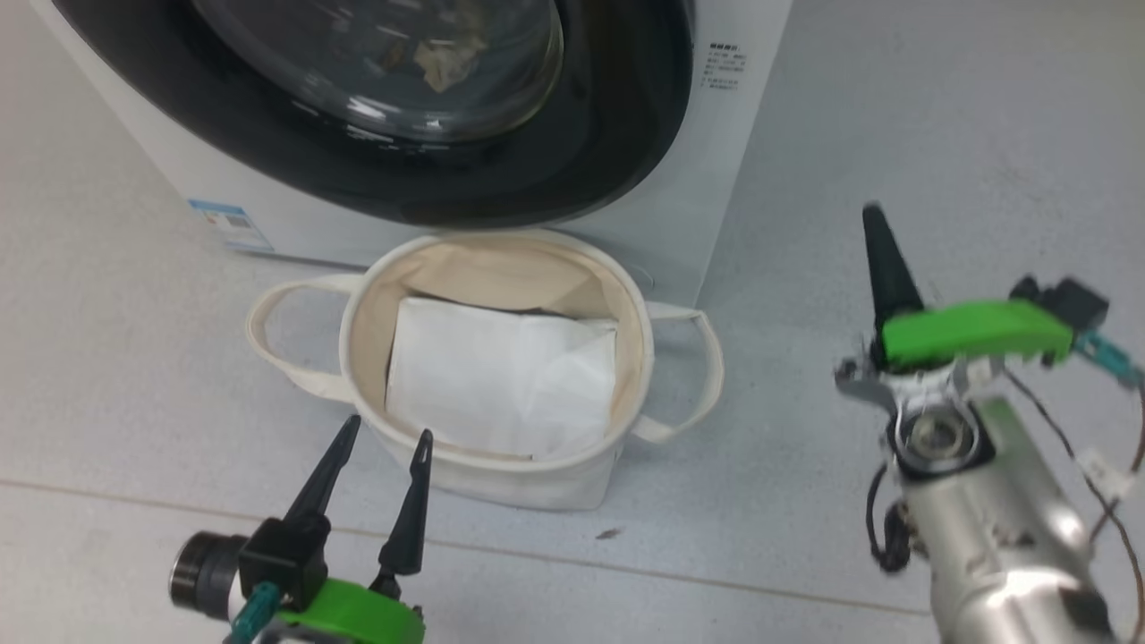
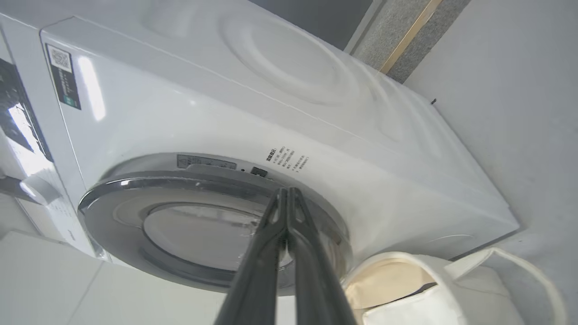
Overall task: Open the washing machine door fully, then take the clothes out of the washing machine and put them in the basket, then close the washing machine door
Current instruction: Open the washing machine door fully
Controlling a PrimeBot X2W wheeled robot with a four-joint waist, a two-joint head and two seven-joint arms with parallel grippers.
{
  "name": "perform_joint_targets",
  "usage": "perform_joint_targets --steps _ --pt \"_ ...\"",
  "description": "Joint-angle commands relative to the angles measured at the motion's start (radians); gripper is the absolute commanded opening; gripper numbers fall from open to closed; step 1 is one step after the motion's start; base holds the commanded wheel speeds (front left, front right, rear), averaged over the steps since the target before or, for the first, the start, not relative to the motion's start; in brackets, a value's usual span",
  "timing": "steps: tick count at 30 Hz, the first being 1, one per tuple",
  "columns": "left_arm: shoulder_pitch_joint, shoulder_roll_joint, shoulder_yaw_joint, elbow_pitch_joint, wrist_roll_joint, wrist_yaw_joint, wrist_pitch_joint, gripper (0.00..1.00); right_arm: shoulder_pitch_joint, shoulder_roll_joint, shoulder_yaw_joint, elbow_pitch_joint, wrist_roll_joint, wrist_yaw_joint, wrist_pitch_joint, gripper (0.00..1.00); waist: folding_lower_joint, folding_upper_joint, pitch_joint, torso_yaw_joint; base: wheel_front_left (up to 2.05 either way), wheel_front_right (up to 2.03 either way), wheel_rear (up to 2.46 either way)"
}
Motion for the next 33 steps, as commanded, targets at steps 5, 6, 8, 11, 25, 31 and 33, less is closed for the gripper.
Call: perform_joint_targets --steps 5,6,8,11,25,31,33 --pt "-0.07 0.011 0.018 -0.038 0.003 -0.001 -0.012 1.0 -0.187 0.002 -0.03 0.047 0.146 0.0 0.107 0.0 0.0 0.0 0.071 0.014 0.0 0.0 0.0" --pt "-0.077 0.009 0.015 -0.038 0.004 -0.002 -0.012 1.0 -0.218 0.002 -0.045 0.065 0.168 0.0 0.128 0.0 0.0 0.0 0.082 0.019 0.0 0.0 0.0" --pt "-0.09 0.004 0.009 -0.033 0.006 -0.004 -0.012 1.0 -0.273 0.002 -0.074 0.105 0.212 0.0 0.174 0.0 0.0 0.0 0.099 0.031 0.0 0.0 0.0" --pt "-0.104 -0.005 -0.003 -0.022 0.01 -0.007 -0.012 1.0 -0.344 -0.002 -0.107 0.175 0.27 0.0 0.251 0.0 0.0 0.0 0.122 0.048 0.0 0.0 0.0" --pt "-0.178 -0.068 -0.043 0.026 0.023 -0.015 -0.012 1.0 -0.636 -0.037 -0.183 0.422 0.503 0.0 0.577 0.0 0.0 0.0 0.243 0.142 0.0 0.0 0.0" --pt "-0.197 -0.081 -0.058 0.033 0.031 -0.023 -0.012 1.0 -0.681 -0.041 -0.168 0.462 0.5 0.0 0.59 0.0 0.0 0.0 0.265 0.162 0.0 0.0 0.0" --pt "-0.205 -0.084 -0.059 0.028 0.032 -0.023 -0.012 1.0 -0.7 -0.04 -0.164 0.474 0.497 0.0 0.585 0.0 0.0 0.0 0.278 0.168 0.0 0.0 0.0"
